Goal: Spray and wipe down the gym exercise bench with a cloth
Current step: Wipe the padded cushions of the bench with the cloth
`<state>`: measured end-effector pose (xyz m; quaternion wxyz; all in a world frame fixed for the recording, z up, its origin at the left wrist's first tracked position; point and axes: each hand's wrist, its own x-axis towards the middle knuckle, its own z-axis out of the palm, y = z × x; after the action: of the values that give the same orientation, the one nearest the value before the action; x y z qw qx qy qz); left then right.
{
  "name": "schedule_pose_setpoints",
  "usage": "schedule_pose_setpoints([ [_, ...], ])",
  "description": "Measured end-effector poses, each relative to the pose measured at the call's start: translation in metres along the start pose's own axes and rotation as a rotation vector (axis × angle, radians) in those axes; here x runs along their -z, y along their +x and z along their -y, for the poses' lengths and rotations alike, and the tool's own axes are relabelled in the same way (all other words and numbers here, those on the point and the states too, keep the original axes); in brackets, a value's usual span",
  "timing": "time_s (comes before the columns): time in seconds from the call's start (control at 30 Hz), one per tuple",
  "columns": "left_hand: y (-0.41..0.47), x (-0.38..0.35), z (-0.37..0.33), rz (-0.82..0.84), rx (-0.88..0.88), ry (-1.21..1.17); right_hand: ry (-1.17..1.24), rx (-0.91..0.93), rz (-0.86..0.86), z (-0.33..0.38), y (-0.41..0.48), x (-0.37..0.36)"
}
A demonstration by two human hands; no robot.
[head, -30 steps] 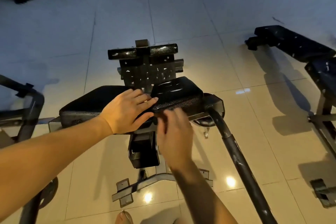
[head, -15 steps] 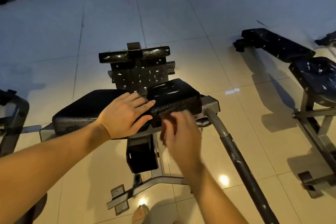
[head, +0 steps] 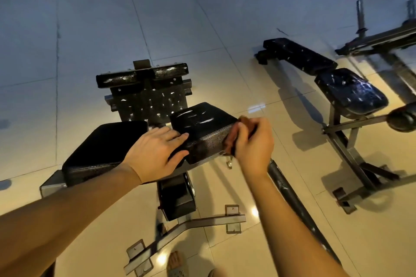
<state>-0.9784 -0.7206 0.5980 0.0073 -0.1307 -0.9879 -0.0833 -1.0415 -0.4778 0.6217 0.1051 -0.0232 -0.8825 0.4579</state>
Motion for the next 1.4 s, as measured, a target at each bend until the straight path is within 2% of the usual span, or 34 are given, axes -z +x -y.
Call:
schedule_pose_setpoints([
  [0.1,0.001,0.001,0.0,0.002,-0.001,-0.011,0.013,-0.159,-0.13,0.003,-0.002,0.0],
  [0.13,0.001,0.002,0.0,0.001,0.004,-0.018,0.079,-0.158,-0.091,0.007,-0.019,-0.007],
  [0.2,0.002,0.004,0.0,0.015,0.014,-0.056,0.2,-0.096,0.11,0.022,-0.059,-0.02],
  [0.27,0.002,0.004,0.001,0.022,0.022,-0.073,0.149,0.079,0.262,0.031,-0.083,-0.031],
  [0.3,0.002,0.003,0.001,0.019,0.022,-0.075,0.088,0.141,0.26,0.03,-0.081,-0.033],
  [0.37,0.002,0.003,0.002,0.008,0.026,-0.081,-0.007,0.174,0.187,0.023,-0.057,-0.031],
  [0.43,0.002,0.003,0.001,0.006,0.03,-0.085,-0.032,0.115,0.118,0.013,-0.029,-0.021],
  [0.57,0.003,0.004,0.0,0.02,0.032,-0.083,0.082,-0.054,-0.05,0.009,-0.02,-0.019],
  [0.6,0.003,0.004,0.0,0.021,0.035,-0.082,0.137,-0.044,-0.013,0.015,-0.033,-0.025],
  [0.67,0.002,0.004,0.001,0.034,0.033,-0.082,0.189,0.069,0.172,0.026,-0.063,-0.036],
  [0.73,0.002,0.004,0.001,0.036,0.032,-0.084,0.13,0.208,0.334,0.026,-0.077,-0.038],
  [0.77,0.001,0.004,0.002,0.03,0.032,-0.086,0.095,0.224,0.352,0.024,-0.071,-0.034],
  [0.83,0.001,0.004,0.001,0.014,0.037,-0.096,0.001,0.208,0.275,0.01,-0.045,-0.023],
  [0.9,0.001,0.004,-0.001,0.008,0.039,-0.107,-0.051,0.096,0.128,-0.007,-0.014,-0.006],
  [0.97,0.001,0.005,-0.001,0.013,0.038,-0.103,-0.064,-0.035,-0.055,-0.02,0.009,0.012],
  [1.03,0.001,0.005,-0.001,0.007,0.033,-0.095,-0.024,-0.073,-0.117,-0.015,0.009,0.021],
  [1.07,0.001,0.005,-0.001,0.0,0.035,-0.086,0.017,-0.019,-0.078,-0.005,0.0,0.021],
  [1.13,0.0,0.006,-0.003,-0.006,0.04,-0.087,0.09,0.136,0.116,0.017,-0.025,0.016],
  [1.2,-0.001,0.007,-0.004,-0.009,0.038,-0.079,-0.012,0.321,0.334,0.027,-0.041,0.011],
  [1.23,-0.001,0.009,-0.004,-0.013,0.037,-0.069,-0.064,0.358,0.39,0.022,-0.037,0.012],
  [1.27,-0.001,0.01,-0.004,-0.017,0.037,-0.063,-0.084,0.333,0.364,0.012,-0.025,0.014],
  [1.37,-0.001,0.011,-0.006,-0.029,0.063,-0.057,-0.066,0.052,0.06,-0.011,0.026,0.038],
  [1.4,-0.003,0.012,-0.009,-0.02,0.078,-0.054,-0.075,-0.006,0.048,-0.017,0.04,0.05],
])
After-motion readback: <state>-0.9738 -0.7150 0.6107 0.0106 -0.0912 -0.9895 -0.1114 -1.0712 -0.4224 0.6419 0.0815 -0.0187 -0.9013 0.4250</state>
